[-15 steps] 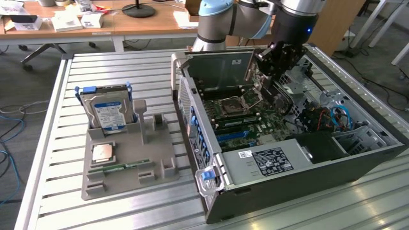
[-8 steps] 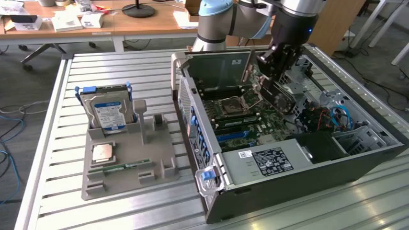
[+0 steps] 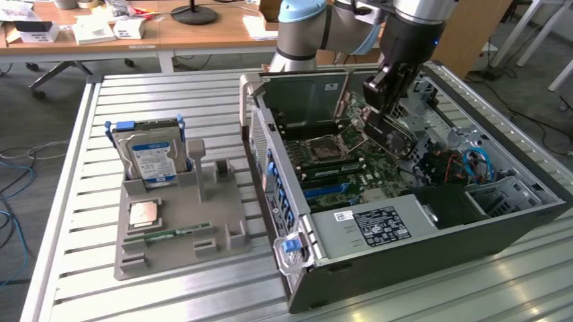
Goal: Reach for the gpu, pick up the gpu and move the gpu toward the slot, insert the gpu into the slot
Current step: 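Insert the gpu into the slot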
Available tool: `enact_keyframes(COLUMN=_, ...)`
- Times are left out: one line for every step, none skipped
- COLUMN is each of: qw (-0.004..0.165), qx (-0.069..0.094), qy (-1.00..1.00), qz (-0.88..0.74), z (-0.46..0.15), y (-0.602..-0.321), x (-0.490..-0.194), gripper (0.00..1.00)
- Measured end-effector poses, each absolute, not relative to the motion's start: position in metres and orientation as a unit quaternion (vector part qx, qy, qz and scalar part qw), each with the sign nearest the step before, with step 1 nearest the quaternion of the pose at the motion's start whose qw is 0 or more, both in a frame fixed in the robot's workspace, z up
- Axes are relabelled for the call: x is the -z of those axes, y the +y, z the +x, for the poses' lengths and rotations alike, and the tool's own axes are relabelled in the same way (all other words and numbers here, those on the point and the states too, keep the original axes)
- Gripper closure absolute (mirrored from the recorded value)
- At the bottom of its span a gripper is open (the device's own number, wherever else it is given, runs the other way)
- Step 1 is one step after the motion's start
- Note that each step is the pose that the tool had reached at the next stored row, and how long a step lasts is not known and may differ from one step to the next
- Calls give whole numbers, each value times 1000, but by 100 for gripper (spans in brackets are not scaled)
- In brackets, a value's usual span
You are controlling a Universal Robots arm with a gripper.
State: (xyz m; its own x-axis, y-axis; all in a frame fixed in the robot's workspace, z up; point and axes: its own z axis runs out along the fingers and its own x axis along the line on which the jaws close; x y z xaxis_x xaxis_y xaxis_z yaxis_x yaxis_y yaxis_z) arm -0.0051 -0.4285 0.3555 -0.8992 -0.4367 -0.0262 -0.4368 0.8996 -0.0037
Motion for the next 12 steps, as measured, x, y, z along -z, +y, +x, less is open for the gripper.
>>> enact_keyframes(qw=13, qx=-1, qy=973, qz=-232, z=-5, y=-429, x=-355, gripper=74)
enact_keyframes(qw=13, qx=-1, qy=971, qz=-240, z=-5, y=-429, x=-355, gripper=74)
enact_keyframes(qw=13, qx=-1, qy=969, qz=-248, z=-5, y=-429, x=-355, gripper=74)
enact_keyframes(qw=13, qx=-1, qy=967, qz=-256, z=-5, y=-429, x=-355, gripper=74)
enact_keyframes(qw=13, qx=-1, qy=965, qz=-264, z=-5, y=-429, x=-355, gripper=74)
enact_keyframes(qw=13, qx=-1, qy=962, qz=-272, z=-5, y=-429, x=-355, gripper=74)
enact_keyframes(qw=13, qx=-1, qy=960, qz=-280, z=-5, y=-429, x=-354, gripper=74)
enact_keyframes(qw=13, qx=-1, qy=958, qz=-288, z=-5, y=-429, x=-354, gripper=74)
enact_keyframes(qw=13, qx=-1, qy=955, qz=-296, z=-5, y=-429, x=-354, gripper=74)
enact_keyframes(qw=13, qx=-1, qy=953, qz=-304, z=-5, y=-429, x=-354, gripper=74)
enact_keyframes(qw=13, qx=-1, qy=950, qz=-311, z=-5, y=-429, x=-354, gripper=74)
enact_keyframes(qw=13, qx=-1, qy=948, qz=-319, z=-5, y=-428, x=-353, gripper=74)
